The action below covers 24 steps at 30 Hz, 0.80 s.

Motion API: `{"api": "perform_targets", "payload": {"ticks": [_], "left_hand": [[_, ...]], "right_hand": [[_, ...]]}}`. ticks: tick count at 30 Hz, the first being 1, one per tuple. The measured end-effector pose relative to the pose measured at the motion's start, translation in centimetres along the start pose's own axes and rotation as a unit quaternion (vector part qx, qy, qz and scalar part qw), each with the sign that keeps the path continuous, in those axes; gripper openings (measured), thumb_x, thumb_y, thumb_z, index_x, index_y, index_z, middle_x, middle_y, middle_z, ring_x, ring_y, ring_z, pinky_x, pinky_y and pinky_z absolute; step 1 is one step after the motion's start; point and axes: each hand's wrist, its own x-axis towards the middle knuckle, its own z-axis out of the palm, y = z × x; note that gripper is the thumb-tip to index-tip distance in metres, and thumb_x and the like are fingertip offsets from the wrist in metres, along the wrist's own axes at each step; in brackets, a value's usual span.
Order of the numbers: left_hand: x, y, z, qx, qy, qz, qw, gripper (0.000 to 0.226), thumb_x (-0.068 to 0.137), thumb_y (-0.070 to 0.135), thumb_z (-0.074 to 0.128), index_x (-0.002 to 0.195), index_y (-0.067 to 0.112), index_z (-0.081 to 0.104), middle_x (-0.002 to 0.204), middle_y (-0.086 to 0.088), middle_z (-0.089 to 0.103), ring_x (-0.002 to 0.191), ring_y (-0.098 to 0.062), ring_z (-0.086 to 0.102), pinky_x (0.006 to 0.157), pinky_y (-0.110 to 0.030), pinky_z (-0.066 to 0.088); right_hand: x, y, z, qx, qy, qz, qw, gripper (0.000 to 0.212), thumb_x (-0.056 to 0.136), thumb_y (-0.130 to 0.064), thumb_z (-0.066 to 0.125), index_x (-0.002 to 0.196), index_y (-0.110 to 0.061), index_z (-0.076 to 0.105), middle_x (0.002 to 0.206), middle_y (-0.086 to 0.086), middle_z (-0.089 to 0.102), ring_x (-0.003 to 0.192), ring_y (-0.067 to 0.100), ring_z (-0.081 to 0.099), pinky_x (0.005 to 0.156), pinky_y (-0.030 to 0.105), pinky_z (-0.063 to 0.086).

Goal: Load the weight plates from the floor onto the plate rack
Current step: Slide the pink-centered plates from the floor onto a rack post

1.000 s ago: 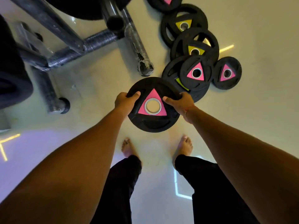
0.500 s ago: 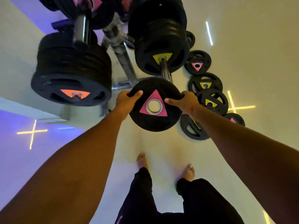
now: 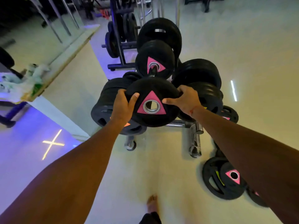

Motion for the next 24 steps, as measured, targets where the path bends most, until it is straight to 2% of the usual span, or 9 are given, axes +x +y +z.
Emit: {"api": "perform_targets", "payload": {"ticks": [3, 7, 9, 11, 13, 15, 17, 20, 24], "left_hand": [[2.9, -1.1, -1.3, 0.010, -0.023, 0.015, 1.000, 0.041, 0.098, 0.042, 0.062, 0.113, 0.005, 0.053, 0.099, -0.003, 0.062, 0.089, -0.017, 0.057, 0.065, -0.010, 0.037], [5.9, -3.3, -0.5, 0.031, -0.083, 0.015, 0.996, 0.042, 0.097, 0.043, 0.062, 0.111, 0.005, 0.052, 0.095, -0.004, 0.060, 0.086, -0.018, 0.058, 0.059, -0.012, 0.038], [6.7, -4.6, 0.4, 0.047, -0.120, 0.024, 0.991, 0.043, 0.097, 0.043, 0.063, 0.113, 0.004, 0.052, 0.098, -0.006, 0.059, 0.088, -0.020, 0.057, 0.062, -0.016, 0.037], [7.2, -5.9, 1.1, 0.056, -0.151, 0.045, 0.986, 0.043, 0.096, 0.041, 0.064, 0.113, 0.004, 0.052, 0.102, -0.009, 0.058, 0.092, -0.022, 0.057, 0.070, -0.025, 0.044], [7.8, -6.9, 1.2, 0.068, -0.171, 0.058, 0.981, 0.044, 0.096, 0.040, 0.065, 0.114, 0.002, 0.053, 0.104, -0.011, 0.057, 0.094, -0.022, 0.055, 0.076, -0.033, 0.044], [8.3, -7.7, 1.3, 0.094, -0.204, 0.064, 0.972, 0.047, 0.096, 0.042, 0.064, 0.115, 0.001, 0.054, 0.105, -0.010, 0.056, 0.094, -0.022, 0.053, 0.077, -0.033, 0.042], [8.3, -8.3, 1.5, 0.099, -0.225, 0.070, 0.967, 0.047, 0.097, 0.043, 0.062, 0.117, 0.002, 0.054, 0.107, -0.011, 0.056, 0.095, -0.022, 0.054, 0.080, -0.035, 0.047], [7.8, -8.8, 1.9, 0.073, -0.219, 0.086, 0.969, 0.043, 0.097, 0.040, 0.062, 0.117, 0.003, 0.052, 0.107, -0.008, 0.053, 0.095, -0.020, 0.054, 0.080, -0.032, 0.049], [9.1, -8.5, 1.5, 0.067, -0.213, 0.104, 0.969, 0.042, 0.098, 0.039, 0.062, 0.115, 0.001, 0.052, 0.103, -0.006, 0.053, 0.092, -0.019, 0.053, 0.075, -0.023, 0.041]], "right_hand": [[2.5, -1.5, 1.1, -0.016, 0.016, -0.019, 1.000, 0.053, 0.061, -0.045, 0.093, 0.086, -0.014, 0.058, 0.082, -0.004, 0.063, 0.078, 0.018, 0.062, 0.064, 0.031, 0.052], [5.3, -1.4, 2.3, -0.072, 0.009, -0.017, 0.997, 0.048, 0.063, -0.044, 0.092, 0.083, -0.023, 0.053, 0.080, -0.005, 0.061, 0.078, 0.020, 0.061, 0.067, 0.033, 0.050], [6.1, -0.4, 2.8, -0.107, 0.007, -0.012, 0.994, 0.048, 0.063, -0.046, 0.091, 0.083, -0.023, 0.054, 0.079, -0.005, 0.060, 0.077, 0.021, 0.061, 0.064, 0.032, 0.046], [6.5, 0.3, 3.1, -0.132, -0.003, -0.022, 0.991, 0.048, 0.063, -0.046, 0.091, 0.082, -0.024, 0.052, 0.075, -0.008, 0.056, 0.075, 0.020, 0.058, 0.059, 0.028, 0.040], [6.6, 0.5, 3.2, -0.150, -0.025, -0.043, 0.987, 0.047, 0.066, -0.045, 0.090, 0.083, -0.027, 0.049, 0.073, -0.010, 0.052, 0.073, 0.018, 0.052, 0.057, 0.027, 0.034], [6.4, 0.9, 3.5, -0.168, -0.038, -0.054, 0.984, 0.047, 0.068, -0.047, 0.089, 0.084, -0.028, 0.050, 0.078, -0.006, 0.055, 0.074, 0.019, 0.053, 0.063, 0.028, 0.035], [6.5, 1.6, 4.0, -0.189, -0.033, -0.058, 0.980, 0.046, 0.067, -0.050, 0.087, 0.083, -0.025, 0.053, 0.081, -0.002, 0.059, 0.076, 0.023, 0.057, 0.065, 0.031, 0.039], [6.6, 2.1, 3.9, -0.206, -0.030, -0.068, 0.976, 0.046, 0.067, -0.053, 0.086, 0.085, -0.021, 0.059, 0.083, 0.001, 0.063, 0.078, 0.023, 0.058, 0.066, 0.035, 0.046], [7.5, 1.2, 2.8, -0.217, -0.034, -0.108, 0.970, 0.046, 0.070, -0.058, 0.083, 0.086, -0.024, 0.055, 0.080, -0.002, 0.058, 0.074, 0.019, 0.053, 0.067, 0.031, 0.041]]}}
